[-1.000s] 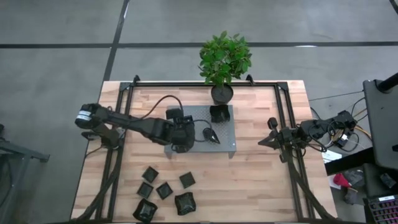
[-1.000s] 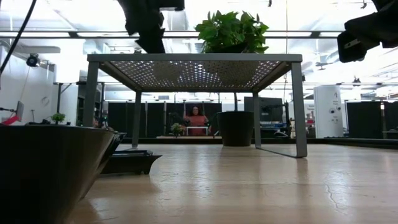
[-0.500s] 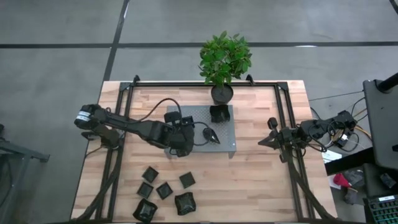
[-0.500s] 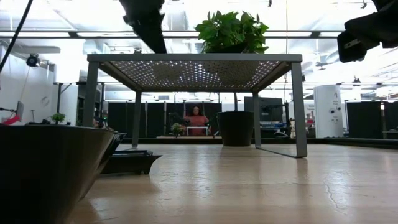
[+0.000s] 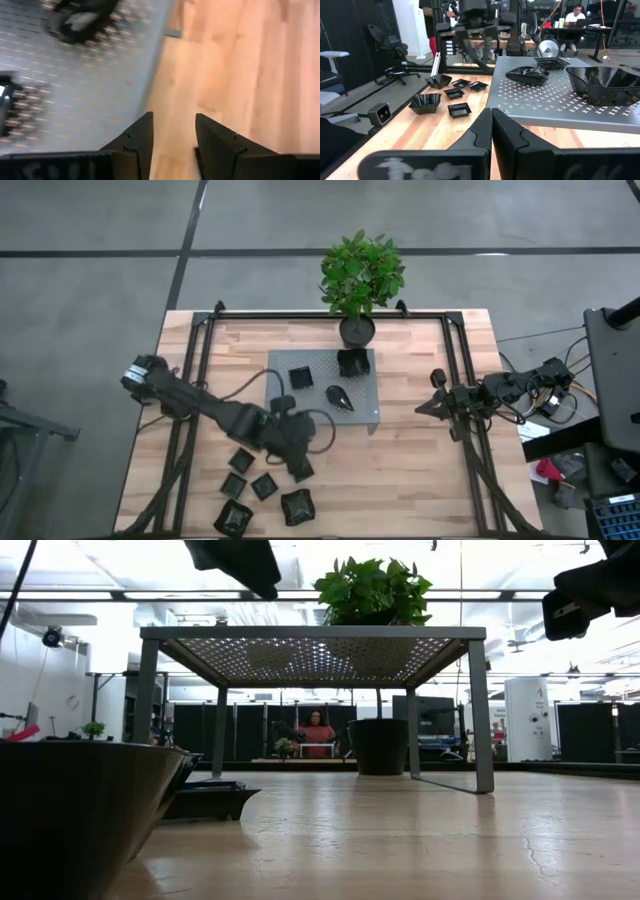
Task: Pick & Place Mini shaped plates
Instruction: Stack the black distorted square plate on the black distorted square plates on the shelf
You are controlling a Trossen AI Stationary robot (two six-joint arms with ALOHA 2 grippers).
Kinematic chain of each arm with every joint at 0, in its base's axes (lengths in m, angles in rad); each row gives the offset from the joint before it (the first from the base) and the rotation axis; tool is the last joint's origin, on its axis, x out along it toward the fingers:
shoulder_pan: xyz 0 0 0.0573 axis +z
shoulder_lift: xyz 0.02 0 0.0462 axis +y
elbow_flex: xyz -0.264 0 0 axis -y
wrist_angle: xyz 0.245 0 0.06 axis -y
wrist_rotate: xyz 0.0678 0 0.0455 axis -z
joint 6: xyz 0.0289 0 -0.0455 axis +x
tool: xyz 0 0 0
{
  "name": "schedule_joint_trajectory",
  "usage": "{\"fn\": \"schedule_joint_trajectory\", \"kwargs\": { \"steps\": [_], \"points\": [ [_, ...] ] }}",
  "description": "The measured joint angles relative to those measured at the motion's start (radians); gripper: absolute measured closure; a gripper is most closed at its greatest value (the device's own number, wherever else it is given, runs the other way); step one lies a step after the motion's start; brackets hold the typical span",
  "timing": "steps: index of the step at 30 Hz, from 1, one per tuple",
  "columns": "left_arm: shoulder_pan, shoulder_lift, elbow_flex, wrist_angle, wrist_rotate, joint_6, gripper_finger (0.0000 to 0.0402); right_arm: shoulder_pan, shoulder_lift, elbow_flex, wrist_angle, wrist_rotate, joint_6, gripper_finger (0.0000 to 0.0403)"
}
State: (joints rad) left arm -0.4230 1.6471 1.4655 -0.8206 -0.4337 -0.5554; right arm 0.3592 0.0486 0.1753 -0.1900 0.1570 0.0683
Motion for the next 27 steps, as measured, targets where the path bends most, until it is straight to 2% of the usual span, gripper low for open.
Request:
{"fn": "schedule_joint_trajectory", "kwargs": {
  "steps": [5, 14, 21, 27],
  "points": [
    [-0.07, 0.039, 0.0, 0.027, 0.008, -0.04, 0.0262, 0.0, 0.0, 0.0, 0.0, 0.0, 0.0, 0.0394],
    [-0.193, 0.096, 0.0, 0.105, 0.033, -0.2, 0.0264, 0.0, 0.0, 0.0, 0.0, 0.0, 0.001, 0.0394],
    [-0.255, 0.172, 0.0, 0.267, 0.037, -0.213, 0.0264, 0.0, 0.0, 0.0, 0.0, 0.0, 0.002, 0.0394],
    [-0.294, 0.222, 0.0, 0.324, 0.056, -0.264, 0.0264, 0.0, 0.0, 0.0, 0.0, 0.0, 0.002, 0.0394]
  ]
}}
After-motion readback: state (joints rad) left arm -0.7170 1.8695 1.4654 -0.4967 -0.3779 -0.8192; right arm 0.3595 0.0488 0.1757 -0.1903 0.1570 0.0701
